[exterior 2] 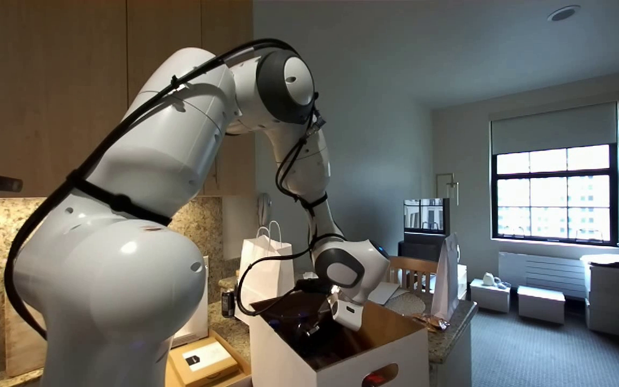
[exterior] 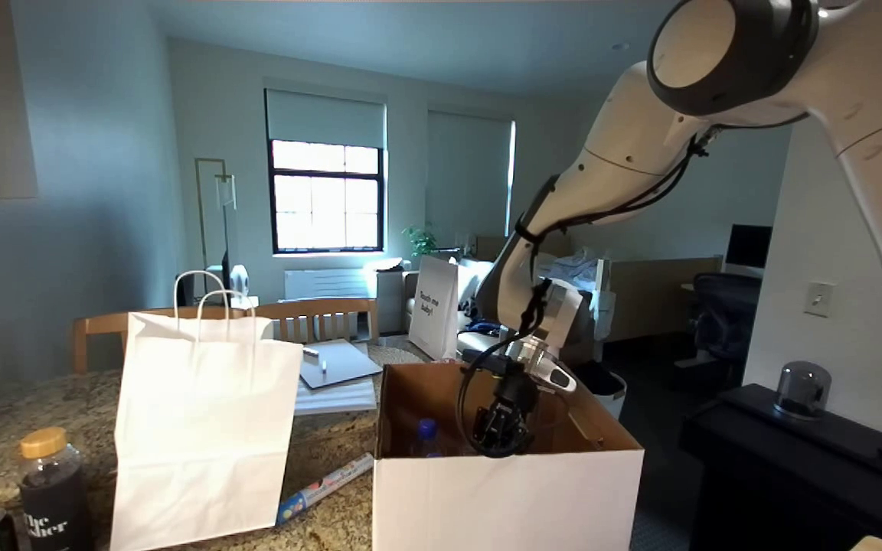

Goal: Put the water bottles on the counter in the box

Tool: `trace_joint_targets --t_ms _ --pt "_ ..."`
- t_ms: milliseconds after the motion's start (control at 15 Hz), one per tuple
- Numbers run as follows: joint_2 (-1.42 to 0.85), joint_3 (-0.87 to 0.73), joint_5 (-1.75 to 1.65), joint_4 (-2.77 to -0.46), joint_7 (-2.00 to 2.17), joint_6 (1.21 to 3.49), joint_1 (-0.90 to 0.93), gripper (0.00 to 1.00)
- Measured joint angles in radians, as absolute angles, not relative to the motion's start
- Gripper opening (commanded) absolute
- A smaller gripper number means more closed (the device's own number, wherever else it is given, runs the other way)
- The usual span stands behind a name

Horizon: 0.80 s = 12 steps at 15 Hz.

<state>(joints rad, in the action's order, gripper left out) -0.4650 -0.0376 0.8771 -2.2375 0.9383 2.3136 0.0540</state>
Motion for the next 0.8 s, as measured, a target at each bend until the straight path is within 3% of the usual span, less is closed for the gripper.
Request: trace_joint_targets --t_ms 400,533,800 --pt "-0.476 -0.04 0.877 -2.235 0.952 2.289 0.054 0.95" --pt "-0.464 -0.042 0.877 -2.24 0.95 2.293 0.054 1.0" --pt "-0.375 -0.043 0.878 -2.295 0.941 2.359 0.054 1.0"
